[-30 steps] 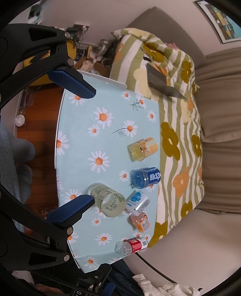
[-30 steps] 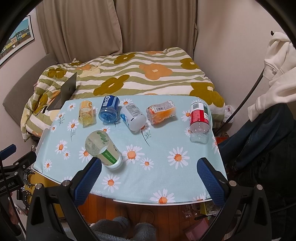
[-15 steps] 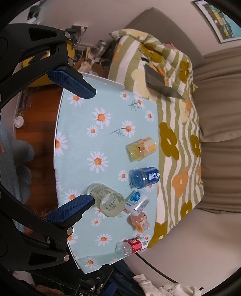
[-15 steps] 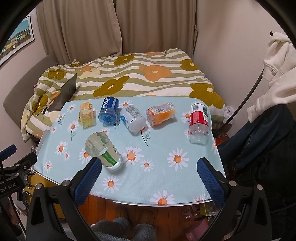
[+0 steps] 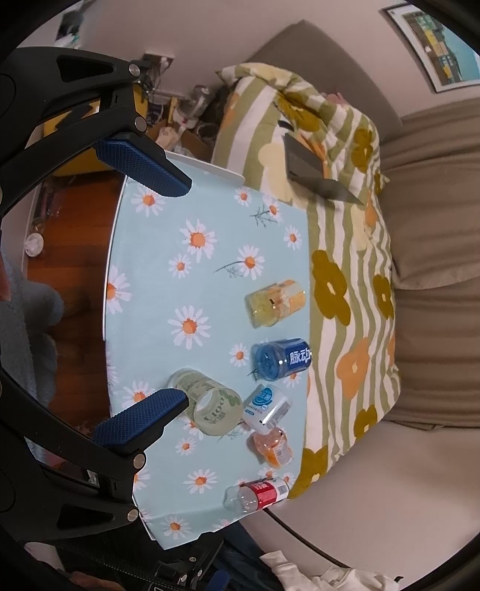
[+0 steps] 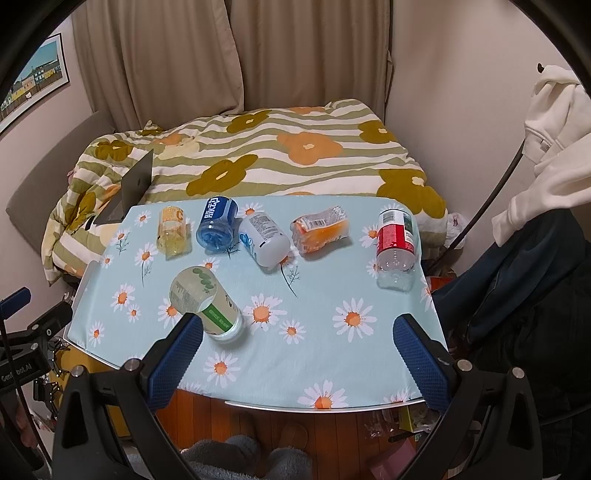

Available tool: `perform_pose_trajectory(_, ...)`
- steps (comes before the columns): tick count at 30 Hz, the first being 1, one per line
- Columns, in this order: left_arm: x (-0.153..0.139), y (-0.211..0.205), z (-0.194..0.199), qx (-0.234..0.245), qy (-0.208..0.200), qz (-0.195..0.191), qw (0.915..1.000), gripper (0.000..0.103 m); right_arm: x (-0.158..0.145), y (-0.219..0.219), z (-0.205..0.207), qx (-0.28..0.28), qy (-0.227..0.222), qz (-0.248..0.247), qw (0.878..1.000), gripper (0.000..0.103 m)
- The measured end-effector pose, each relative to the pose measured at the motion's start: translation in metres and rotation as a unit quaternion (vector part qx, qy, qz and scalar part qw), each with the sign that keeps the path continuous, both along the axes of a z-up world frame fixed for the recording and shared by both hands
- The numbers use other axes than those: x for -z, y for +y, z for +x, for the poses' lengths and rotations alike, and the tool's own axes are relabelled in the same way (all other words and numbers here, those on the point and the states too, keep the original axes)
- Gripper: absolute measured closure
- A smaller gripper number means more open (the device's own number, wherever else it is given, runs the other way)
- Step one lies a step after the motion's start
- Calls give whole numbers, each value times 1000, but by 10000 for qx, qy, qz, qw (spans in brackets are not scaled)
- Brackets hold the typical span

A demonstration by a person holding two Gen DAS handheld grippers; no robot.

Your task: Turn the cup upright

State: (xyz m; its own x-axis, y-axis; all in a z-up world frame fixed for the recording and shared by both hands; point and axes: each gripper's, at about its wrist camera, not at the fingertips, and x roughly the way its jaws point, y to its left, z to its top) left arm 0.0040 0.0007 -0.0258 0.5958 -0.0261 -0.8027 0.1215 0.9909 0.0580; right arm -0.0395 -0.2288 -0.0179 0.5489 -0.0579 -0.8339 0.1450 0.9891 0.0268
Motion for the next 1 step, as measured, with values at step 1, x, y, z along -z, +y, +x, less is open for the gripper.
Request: perform_pose_trajectory(1, 0, 0, -3, 3, -8, -9, 10000, 0, 0, 0, 0, -2, -3, 0, 10000, 0)
